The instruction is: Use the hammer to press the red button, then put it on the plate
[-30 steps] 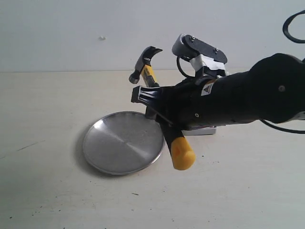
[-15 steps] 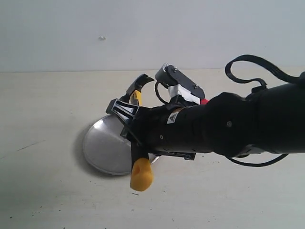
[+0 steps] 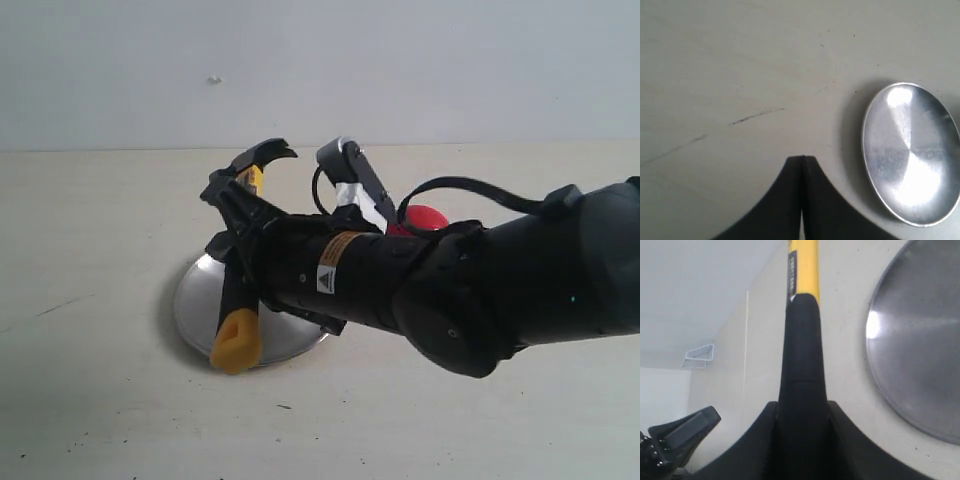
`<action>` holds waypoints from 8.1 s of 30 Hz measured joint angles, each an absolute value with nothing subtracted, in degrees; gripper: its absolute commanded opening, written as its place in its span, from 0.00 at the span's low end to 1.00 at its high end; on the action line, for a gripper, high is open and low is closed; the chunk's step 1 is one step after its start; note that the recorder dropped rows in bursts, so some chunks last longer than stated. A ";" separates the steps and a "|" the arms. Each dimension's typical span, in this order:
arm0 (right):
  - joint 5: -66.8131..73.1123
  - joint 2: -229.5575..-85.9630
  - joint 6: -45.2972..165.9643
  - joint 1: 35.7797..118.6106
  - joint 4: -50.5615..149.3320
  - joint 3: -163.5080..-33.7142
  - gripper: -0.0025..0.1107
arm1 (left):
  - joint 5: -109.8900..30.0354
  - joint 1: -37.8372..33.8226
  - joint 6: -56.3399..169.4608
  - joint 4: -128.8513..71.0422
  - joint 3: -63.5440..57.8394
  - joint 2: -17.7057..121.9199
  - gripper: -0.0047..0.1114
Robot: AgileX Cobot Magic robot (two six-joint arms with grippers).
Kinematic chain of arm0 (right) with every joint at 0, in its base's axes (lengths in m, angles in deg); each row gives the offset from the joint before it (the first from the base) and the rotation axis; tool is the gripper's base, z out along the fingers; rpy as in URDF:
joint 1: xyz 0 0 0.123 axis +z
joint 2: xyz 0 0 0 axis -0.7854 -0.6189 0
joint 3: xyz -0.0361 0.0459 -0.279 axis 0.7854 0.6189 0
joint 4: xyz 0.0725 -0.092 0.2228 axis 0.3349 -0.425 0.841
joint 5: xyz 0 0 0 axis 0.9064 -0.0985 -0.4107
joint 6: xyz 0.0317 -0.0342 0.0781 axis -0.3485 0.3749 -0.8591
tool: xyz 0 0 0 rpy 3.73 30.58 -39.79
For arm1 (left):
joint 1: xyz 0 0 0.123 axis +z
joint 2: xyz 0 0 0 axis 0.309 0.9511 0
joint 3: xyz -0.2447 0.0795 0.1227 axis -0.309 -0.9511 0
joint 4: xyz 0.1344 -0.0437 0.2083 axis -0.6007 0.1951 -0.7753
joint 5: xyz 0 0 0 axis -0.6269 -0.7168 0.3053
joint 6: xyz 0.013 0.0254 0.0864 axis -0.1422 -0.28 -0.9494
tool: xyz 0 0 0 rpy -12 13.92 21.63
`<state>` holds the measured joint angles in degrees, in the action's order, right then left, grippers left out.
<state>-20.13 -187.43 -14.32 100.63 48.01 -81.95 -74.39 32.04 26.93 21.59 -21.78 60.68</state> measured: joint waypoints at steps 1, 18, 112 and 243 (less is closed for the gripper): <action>-20.43 -188.09 -15.00 100.78 47.23 -81.95 0.02 | -74.39 32.04 26.93 21.59 -21.78 60.68 0.04; -29.61 -197.89 -19.41 100.82 47.63 -81.95 0.02 | -74.39 32.04 26.47 21.84 -21.78 60.68 0.04; -31.83 -202.80 -41.09 97.77 44.61 -82.46 0.55 | -74.39 32.04 25.01 22.33 -21.78 60.68 0.04; 5.64 -194.68 -32.43 93.95 34.58 -91.71 0.50 | -75.86 32.04 19.22 29.37 -21.78 60.68 0.04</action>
